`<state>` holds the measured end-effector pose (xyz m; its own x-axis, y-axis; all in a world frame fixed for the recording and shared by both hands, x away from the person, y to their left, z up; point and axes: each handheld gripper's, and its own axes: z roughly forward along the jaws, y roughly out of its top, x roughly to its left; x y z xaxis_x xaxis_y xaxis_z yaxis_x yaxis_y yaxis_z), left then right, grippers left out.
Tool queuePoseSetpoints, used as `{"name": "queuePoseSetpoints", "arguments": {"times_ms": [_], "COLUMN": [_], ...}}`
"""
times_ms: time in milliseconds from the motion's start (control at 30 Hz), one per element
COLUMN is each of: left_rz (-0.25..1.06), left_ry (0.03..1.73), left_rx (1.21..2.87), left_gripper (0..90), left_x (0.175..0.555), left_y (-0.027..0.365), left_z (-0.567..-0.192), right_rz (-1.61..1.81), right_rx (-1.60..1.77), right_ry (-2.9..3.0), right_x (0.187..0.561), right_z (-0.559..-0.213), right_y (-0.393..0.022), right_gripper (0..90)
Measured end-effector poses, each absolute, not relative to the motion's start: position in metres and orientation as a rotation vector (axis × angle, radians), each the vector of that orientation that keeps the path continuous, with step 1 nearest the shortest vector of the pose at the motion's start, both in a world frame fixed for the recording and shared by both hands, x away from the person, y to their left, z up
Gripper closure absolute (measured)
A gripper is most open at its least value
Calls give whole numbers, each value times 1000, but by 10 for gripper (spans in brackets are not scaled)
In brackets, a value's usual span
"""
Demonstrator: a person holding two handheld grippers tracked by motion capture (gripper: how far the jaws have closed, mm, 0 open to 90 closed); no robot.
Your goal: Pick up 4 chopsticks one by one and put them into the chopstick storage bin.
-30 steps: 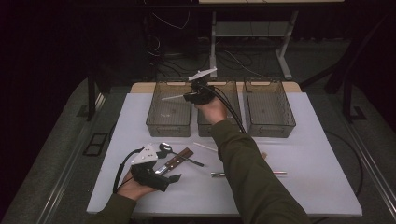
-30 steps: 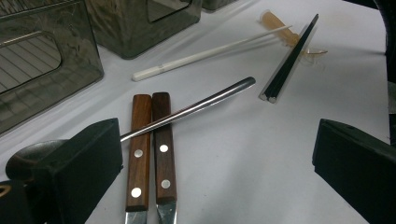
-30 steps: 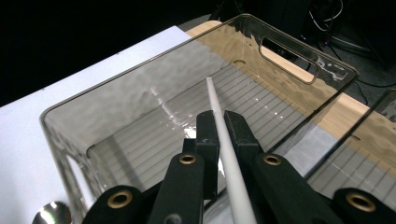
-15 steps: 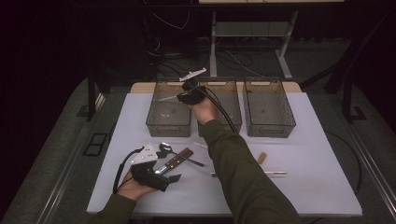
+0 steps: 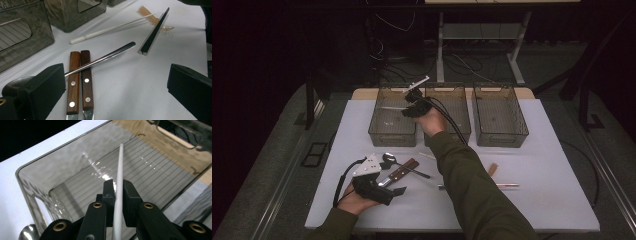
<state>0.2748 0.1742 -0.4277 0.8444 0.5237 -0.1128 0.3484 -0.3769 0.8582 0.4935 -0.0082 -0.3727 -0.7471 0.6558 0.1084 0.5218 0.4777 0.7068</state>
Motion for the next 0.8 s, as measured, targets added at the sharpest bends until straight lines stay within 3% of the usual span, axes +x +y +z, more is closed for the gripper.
{"name": "queuePoseSetpoints", "arguments": {"times_ms": [167, 367, 800], "left_rz": [217, 217, 220], "left_ry": [642, 640, 642], "left_rx": [2001, 2002, 2002], "left_gripper": [2, 2, 2], "left_x": [275, 275, 275], "left_y": [174, 175, 175], "left_z": [-428, -427, -427], "right_rz": [1117, 1157, 1229], "right_rx": [1021, 1025, 990], "right_ry": [2592, 2589, 2584], "right_x": [491, 489, 477], "right_z": [-377, -374, -357], "right_y": [-2, -4, -17], "right_gripper": [752, 573, 479]}}
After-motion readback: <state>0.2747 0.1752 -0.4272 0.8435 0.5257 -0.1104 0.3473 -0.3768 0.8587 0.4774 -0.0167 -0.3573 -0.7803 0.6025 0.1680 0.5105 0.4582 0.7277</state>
